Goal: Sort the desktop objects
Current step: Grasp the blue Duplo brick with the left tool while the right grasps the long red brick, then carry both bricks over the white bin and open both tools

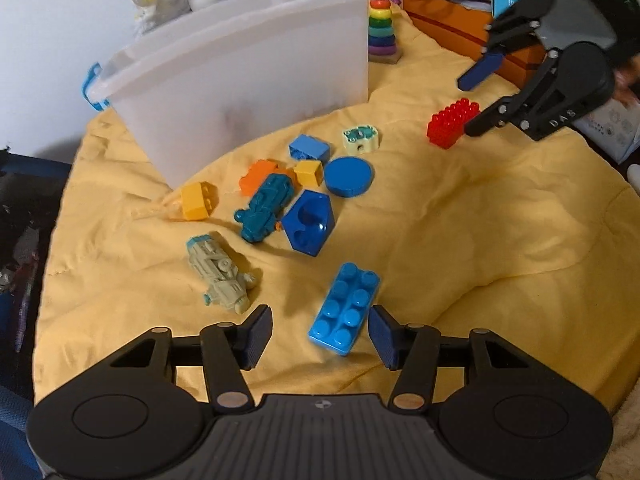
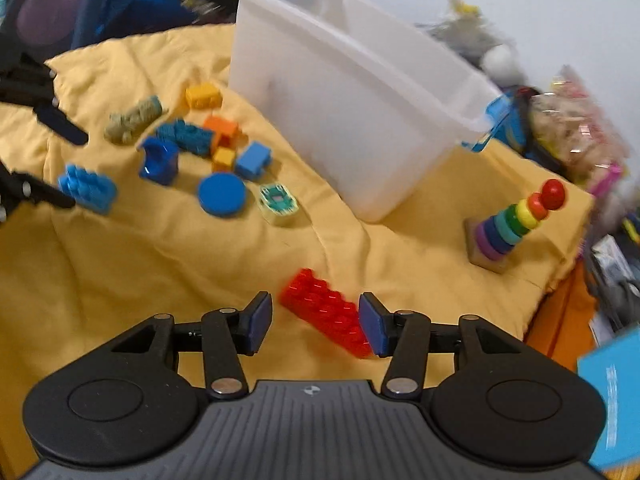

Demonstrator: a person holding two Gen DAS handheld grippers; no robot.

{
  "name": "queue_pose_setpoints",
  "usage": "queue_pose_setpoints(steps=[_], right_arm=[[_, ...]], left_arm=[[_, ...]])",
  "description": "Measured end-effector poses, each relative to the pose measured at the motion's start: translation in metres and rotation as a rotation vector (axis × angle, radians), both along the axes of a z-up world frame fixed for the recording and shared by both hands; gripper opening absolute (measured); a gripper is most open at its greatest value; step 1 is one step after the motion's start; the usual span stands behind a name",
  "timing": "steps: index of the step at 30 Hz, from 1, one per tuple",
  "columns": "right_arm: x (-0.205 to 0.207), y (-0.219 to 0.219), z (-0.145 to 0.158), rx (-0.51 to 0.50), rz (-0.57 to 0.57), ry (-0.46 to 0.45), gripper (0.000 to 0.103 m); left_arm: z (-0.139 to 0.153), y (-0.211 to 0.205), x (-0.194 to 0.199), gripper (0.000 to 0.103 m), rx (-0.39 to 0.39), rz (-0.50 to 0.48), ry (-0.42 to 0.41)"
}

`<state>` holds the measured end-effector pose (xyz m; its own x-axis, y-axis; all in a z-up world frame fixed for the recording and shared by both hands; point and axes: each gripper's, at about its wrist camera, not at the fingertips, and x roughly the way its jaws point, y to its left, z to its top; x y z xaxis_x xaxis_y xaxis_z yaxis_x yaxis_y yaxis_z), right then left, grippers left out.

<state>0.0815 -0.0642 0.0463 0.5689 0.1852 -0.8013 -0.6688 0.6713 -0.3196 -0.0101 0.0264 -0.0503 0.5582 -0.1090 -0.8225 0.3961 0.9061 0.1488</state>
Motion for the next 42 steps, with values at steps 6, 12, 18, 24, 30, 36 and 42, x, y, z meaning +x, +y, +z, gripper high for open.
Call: queue_pose_setpoints(steps=[6, 12, 18, 24, 30, 36, 42], right_arm=[[0.037, -0.005, -0.028, -0.131, 0.188, 0.088, 0.052], [0.059, -0.017, -0.025, 0.007, -0.008, 0.311, 0.032], [0.006, 0.002, -0.021, 0.183, -0.131, 0.386, 0.027], [-0.026, 0.026, -0.024, 0.209, -0.206, 0.325, 0.027], [-0.023, 0.028, -0.026, 0.221, -0.235, 0.255, 0.043], [-0.023, 0.031, -0.029, 0.245, -0.258, 0.253, 0.028], [-0.034, 0.027, -0.022, 0.295, -0.310, 0.246, 0.027]], left_arm=[[-0.005, -0.002, 0.001, 0.057, -0.029, -0.019, 0.045], [-0.005, -0.004, -0.001, 0.057, -0.040, -0.005, 0.050], [-0.006, -0.001, -0.001, 0.057, -0.056, 0.015, 0.055], [-0.008, 0.001, 0.001, 0.057, -0.065, 0.032, 0.053], [-0.009, 0.001, 0.005, 0.057, -0.072, 0.021, 0.049], [-0.006, -0.002, 0.005, 0.029, -0.105, -0.008, 0.067], [0.031, 0.000, 0.002, 0.027, -0.182, -0.023, 0.003]])
